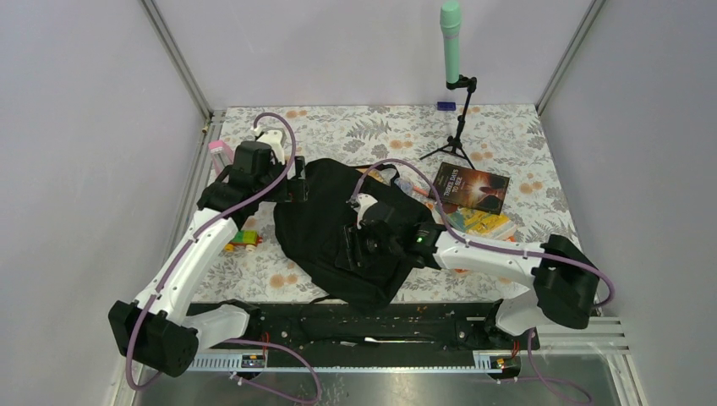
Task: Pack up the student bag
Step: Unzip the student bag at the center of the board.
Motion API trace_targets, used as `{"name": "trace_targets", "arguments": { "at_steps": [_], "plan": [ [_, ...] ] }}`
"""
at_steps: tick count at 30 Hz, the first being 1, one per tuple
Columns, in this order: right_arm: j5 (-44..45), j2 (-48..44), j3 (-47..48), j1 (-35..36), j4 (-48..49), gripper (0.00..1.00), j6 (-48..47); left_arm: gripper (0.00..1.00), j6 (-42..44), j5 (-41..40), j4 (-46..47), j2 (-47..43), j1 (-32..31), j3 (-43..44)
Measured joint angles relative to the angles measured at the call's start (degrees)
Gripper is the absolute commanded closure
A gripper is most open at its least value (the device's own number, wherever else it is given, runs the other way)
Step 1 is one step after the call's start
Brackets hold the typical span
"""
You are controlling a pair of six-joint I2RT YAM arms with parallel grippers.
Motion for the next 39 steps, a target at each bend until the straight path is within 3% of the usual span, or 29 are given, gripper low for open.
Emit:
{"name": "trace_targets", "arguments": {
  "at_steps": [19, 24, 39],
  "plan": [
    [6.49, 4.55, 0.68, 0.33, 4.46, 0.53, 7.89, 0.02, -0.55, -0.59, 0.02, -0.98, 0.0, -0.11],
    [6.69, 4.55, 0.04, 0.33, 7.02, 0.61, 9.62, 0.02, -0.59, -0.96, 0.07, -1.46, 0.0, -0.57],
    [7.85, 4.94, 0.0, 0.33, 7.08, 0.6, 10.51, 0.01, -0.59, -1.09, 0.04, -1.55, 0.0, -1.01]
  ]
}}
